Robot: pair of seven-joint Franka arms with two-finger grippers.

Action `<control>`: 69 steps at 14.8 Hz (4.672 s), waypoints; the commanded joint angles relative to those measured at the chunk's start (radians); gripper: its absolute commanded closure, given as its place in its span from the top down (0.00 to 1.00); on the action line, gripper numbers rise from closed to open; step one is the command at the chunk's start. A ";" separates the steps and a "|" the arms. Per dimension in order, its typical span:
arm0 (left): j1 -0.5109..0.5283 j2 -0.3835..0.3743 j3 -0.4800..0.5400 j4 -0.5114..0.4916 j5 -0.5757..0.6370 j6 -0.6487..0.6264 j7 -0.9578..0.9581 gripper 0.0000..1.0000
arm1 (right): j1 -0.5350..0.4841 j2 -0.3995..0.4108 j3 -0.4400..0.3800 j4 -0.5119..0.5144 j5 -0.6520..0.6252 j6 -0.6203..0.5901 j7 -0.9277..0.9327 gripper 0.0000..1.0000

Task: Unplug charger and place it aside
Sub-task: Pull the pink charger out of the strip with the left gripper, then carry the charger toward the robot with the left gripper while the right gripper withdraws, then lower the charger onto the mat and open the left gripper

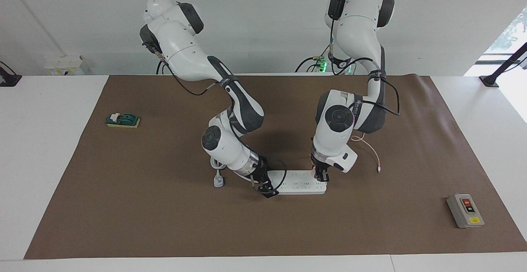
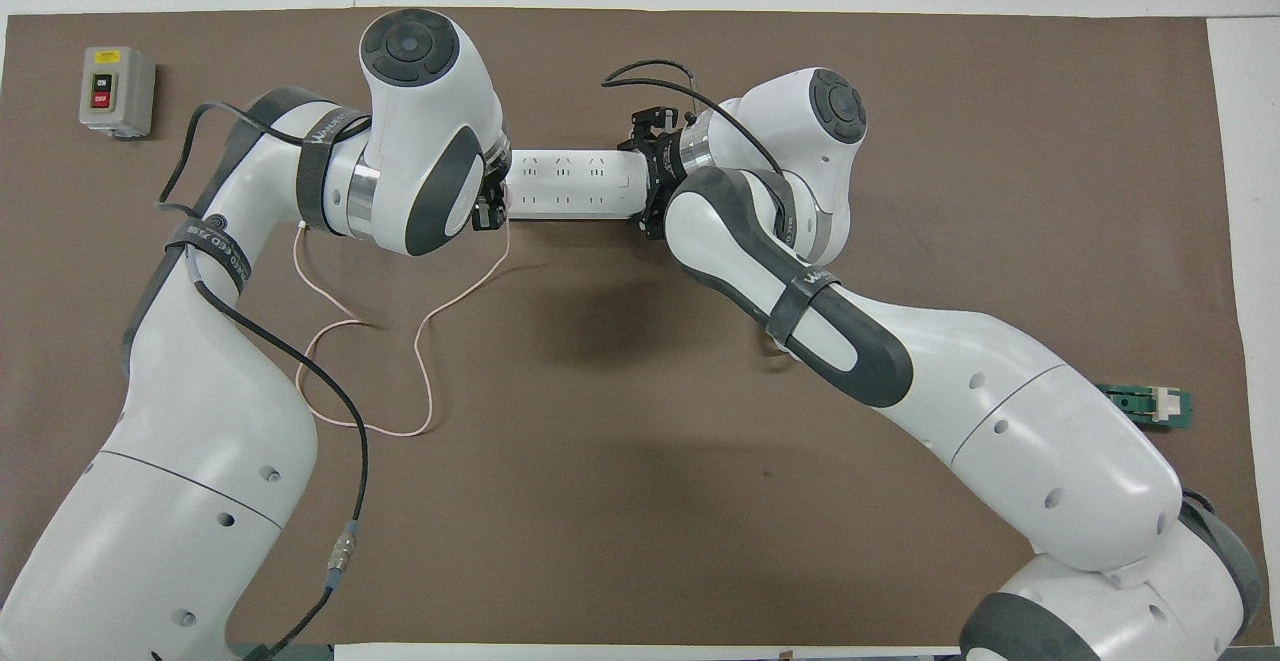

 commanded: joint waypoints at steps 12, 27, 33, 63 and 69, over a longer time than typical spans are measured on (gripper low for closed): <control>0.001 0.004 0.027 0.034 0.021 -0.023 -0.001 0.00 | 0.005 0.017 0.004 0.012 0.020 0.006 -0.020 0.00; -0.008 -0.092 0.022 0.056 0.023 -0.149 0.260 0.00 | 0.014 0.010 0.005 0.007 0.020 0.000 -0.016 0.53; -0.026 -0.258 0.022 -0.161 0.028 -0.149 0.659 0.00 | 0.013 -0.088 0.004 -0.027 0.017 -0.038 -0.013 1.00; 0.419 -0.552 0.022 -0.478 -0.015 -0.443 1.441 1.00 | -0.242 -0.918 -0.305 -0.278 -0.310 -0.939 -1.467 1.00; 0.420 -0.540 0.028 -0.252 -0.038 -0.504 1.425 1.00 | -0.207 -0.905 -0.352 -0.288 -0.310 -0.921 -1.516 1.00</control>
